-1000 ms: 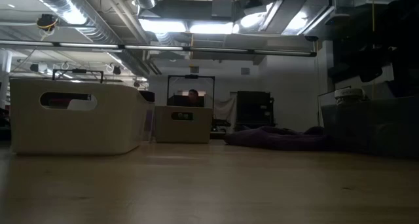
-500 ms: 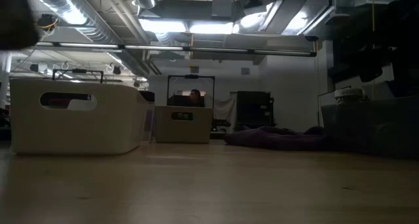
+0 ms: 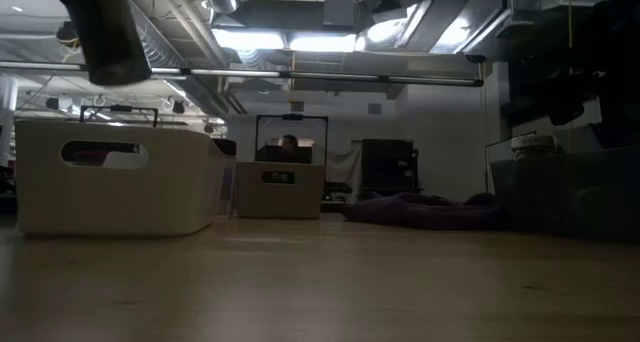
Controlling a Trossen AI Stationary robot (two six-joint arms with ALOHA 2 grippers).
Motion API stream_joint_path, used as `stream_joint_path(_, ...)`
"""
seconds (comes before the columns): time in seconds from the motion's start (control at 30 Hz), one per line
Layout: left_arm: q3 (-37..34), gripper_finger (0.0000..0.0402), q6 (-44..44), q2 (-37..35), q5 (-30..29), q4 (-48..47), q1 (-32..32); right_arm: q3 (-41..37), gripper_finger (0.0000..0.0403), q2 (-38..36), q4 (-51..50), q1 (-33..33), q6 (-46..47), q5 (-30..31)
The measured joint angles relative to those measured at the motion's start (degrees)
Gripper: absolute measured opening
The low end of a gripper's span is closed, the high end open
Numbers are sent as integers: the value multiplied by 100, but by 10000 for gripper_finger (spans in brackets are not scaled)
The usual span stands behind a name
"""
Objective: Sort spices by type
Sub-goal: Put the yellow seasoning bottle into the white bin
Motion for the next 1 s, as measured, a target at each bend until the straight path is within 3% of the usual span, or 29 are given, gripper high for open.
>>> stream_joint_path(0.33,-33,224,981,193,31,-209,1215,-2,287,-2,0,0,0,0)
stream_joint_path(1.0,-35,225,3143,1651,1132,-74,2754,-2,287,-2,0,2,0,0)
